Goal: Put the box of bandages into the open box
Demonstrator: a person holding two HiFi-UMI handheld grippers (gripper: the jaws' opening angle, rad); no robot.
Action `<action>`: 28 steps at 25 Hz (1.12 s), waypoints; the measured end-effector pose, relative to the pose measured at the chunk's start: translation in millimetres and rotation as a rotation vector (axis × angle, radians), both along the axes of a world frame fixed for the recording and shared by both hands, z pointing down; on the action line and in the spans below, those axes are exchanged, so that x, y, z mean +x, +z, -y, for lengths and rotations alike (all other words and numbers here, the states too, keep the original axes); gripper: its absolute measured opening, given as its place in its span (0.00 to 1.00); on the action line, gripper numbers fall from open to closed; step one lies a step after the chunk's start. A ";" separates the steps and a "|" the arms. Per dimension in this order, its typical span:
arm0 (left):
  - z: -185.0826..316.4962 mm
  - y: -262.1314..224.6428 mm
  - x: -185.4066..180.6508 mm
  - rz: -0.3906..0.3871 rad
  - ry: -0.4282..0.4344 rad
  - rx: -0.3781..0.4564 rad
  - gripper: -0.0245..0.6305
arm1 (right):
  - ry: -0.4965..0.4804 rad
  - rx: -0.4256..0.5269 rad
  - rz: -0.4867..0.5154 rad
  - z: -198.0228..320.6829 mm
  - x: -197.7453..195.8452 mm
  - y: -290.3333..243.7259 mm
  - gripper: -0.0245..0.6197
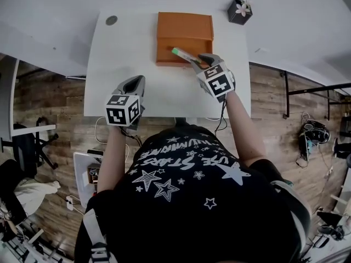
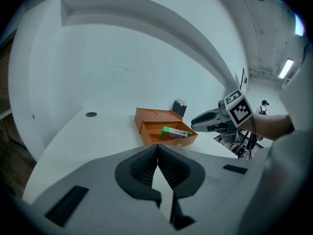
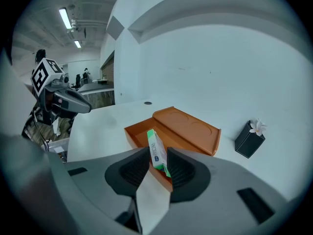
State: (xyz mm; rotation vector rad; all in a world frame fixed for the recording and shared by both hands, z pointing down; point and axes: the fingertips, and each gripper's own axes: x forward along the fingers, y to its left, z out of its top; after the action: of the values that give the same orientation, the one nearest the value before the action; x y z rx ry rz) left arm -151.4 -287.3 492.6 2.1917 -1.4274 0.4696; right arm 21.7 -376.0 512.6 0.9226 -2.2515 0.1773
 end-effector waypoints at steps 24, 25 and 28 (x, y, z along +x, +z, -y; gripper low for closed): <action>-73.1 6.7 12.6 -0.022 0.101 -0.014 0.07 | 0.161 -0.014 0.038 -95.7 33.2 1.7 0.14; -75.8 7.8 14.8 -0.023 0.106 -0.017 0.07 | 0.169 -0.020 0.041 -100.1 36.0 3.3 0.14; -88.8 8.6 16.6 -0.025 0.125 -0.019 0.07 | 0.192 -0.031 0.050 -117.7 39.2 4.8 0.13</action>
State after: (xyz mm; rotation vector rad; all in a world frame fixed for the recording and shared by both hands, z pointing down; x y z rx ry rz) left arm -134.8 -198.5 501.2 2.2720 -1.2733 0.4950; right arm 60.9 -258.3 517.4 1.1289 -2.1974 0.3233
